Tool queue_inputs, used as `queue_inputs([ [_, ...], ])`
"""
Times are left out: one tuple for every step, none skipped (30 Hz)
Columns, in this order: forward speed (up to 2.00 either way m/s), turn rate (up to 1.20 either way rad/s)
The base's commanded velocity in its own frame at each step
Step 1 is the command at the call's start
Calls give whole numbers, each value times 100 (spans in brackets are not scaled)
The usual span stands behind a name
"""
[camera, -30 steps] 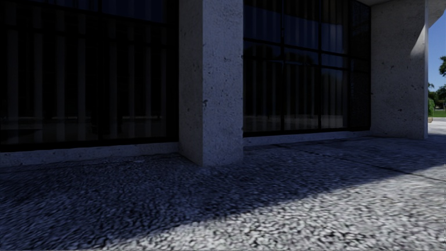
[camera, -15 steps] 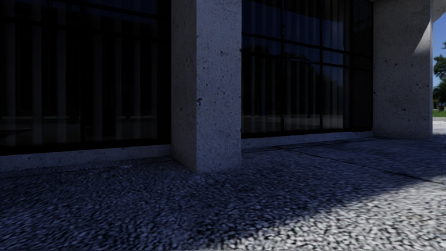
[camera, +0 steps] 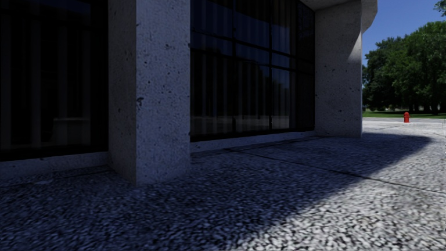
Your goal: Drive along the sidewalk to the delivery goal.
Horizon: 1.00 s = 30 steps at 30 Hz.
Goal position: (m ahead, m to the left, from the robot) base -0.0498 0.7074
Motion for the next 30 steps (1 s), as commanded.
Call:
queue_inputs([
  [4,0],
  [4,0],
  [0,0],
  [0,0],
  [0,0],
  [0,0],
  [0,0],
  [0,0],
  [0,0],
  [0,0],
  [0,0],
  [0,0],
  [0,0],
  [0,0],
  [0,0],
  [0,0],
  [0,0],
  [0,0],
  [0,0],
  [0,0],
  [0,0],
  [0,0],
  [0,0],
  [0,0],
  [0,0],
  [0,0],
  [0,0],
  [0,0],
  [0,0],
  [0,0],
])
